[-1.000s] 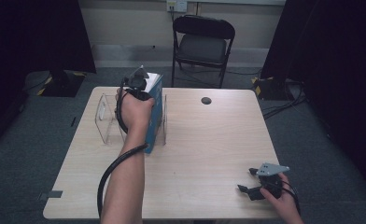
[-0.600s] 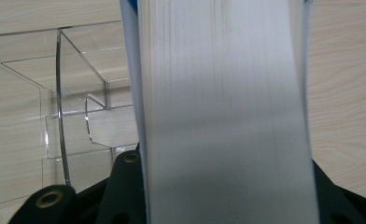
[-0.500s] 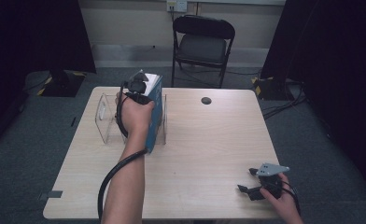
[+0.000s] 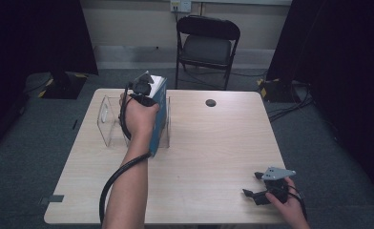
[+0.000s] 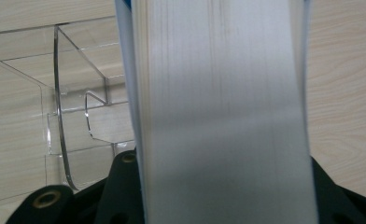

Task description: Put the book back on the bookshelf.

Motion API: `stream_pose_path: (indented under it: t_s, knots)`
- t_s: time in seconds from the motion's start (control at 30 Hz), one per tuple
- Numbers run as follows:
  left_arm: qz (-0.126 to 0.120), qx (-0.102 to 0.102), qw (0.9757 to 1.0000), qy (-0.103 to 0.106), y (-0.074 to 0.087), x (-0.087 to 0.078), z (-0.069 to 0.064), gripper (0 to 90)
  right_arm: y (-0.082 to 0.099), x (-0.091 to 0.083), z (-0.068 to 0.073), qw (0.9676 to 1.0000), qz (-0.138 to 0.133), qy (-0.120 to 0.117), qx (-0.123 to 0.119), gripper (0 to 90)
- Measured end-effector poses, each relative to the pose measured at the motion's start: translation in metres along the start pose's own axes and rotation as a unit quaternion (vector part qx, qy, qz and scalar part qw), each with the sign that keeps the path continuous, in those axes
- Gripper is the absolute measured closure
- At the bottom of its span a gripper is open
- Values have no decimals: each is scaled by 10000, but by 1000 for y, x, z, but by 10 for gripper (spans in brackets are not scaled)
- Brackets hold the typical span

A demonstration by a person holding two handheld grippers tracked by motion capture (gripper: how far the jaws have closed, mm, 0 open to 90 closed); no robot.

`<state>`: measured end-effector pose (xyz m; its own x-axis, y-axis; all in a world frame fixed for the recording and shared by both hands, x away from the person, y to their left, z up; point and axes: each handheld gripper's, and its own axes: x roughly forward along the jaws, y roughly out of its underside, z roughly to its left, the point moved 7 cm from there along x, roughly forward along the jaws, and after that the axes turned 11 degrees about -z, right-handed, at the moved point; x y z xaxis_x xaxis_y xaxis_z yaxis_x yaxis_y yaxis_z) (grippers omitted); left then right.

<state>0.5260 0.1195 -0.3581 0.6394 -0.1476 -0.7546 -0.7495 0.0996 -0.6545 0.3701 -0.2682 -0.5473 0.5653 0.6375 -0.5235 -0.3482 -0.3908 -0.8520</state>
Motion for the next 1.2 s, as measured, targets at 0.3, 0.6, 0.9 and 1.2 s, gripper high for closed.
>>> stream_pose_path:
  t_s: [0.3, 0.6, 0.9, 1.2]
  knots:
    - [-14, 32, 10000, -23, -5, 1, 2, 590, 0, 0, 0, 10000, 2, 1, 0, 146]
    - [-86, -157, 9998, -43, -6, 1, 1, 618, 0, -1, 0, 10000, 15, 24, -9, 147]
    - [-105, -333, 9993, -104, -9, 1, 4, 621, 0, -1, 0, 10000, 16, 11, -27, 146]
    - [-168, -297, 9993, -159, -14, 3, 0, 621, 0, -1, 1, 10000, 12, 4, -36, 146]
